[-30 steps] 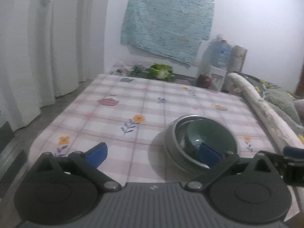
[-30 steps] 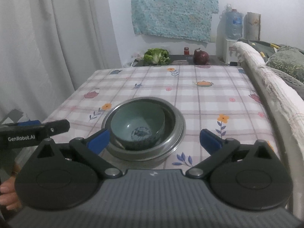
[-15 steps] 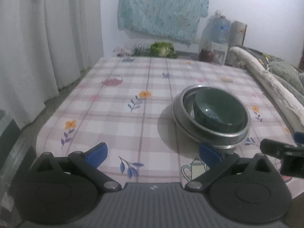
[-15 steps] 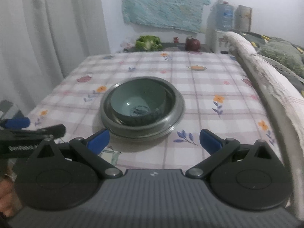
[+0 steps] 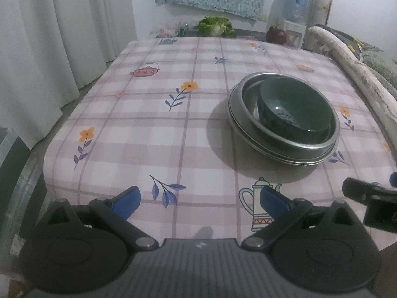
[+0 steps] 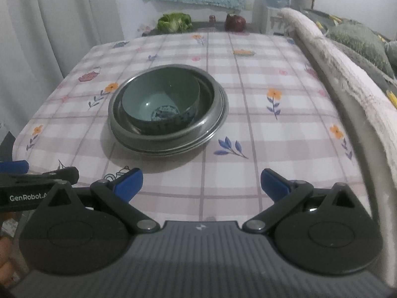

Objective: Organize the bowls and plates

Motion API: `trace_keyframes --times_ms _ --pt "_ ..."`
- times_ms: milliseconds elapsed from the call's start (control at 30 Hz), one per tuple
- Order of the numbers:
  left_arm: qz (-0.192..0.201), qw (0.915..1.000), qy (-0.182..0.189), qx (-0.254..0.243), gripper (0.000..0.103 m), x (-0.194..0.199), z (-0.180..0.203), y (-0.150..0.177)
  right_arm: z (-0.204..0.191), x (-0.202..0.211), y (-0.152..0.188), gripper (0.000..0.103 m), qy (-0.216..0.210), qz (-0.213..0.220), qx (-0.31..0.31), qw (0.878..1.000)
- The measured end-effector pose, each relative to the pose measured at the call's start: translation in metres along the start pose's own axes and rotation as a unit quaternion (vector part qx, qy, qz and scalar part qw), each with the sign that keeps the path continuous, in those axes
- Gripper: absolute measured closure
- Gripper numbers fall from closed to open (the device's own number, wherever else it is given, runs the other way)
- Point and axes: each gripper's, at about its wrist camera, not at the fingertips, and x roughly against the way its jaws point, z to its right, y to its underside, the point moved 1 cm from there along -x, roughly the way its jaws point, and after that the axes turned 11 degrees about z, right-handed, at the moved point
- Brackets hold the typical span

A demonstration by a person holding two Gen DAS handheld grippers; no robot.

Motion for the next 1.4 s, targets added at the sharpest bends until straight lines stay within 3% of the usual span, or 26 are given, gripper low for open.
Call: trace_keyframes --times_ms 1400 --pt "-0.008 0.9999 -0.007 -0.012 0.000 -0.006 0.011 -0.007 0.002 -0.007 0.002 0.001 -0.003 -0.006 0.005 1.000"
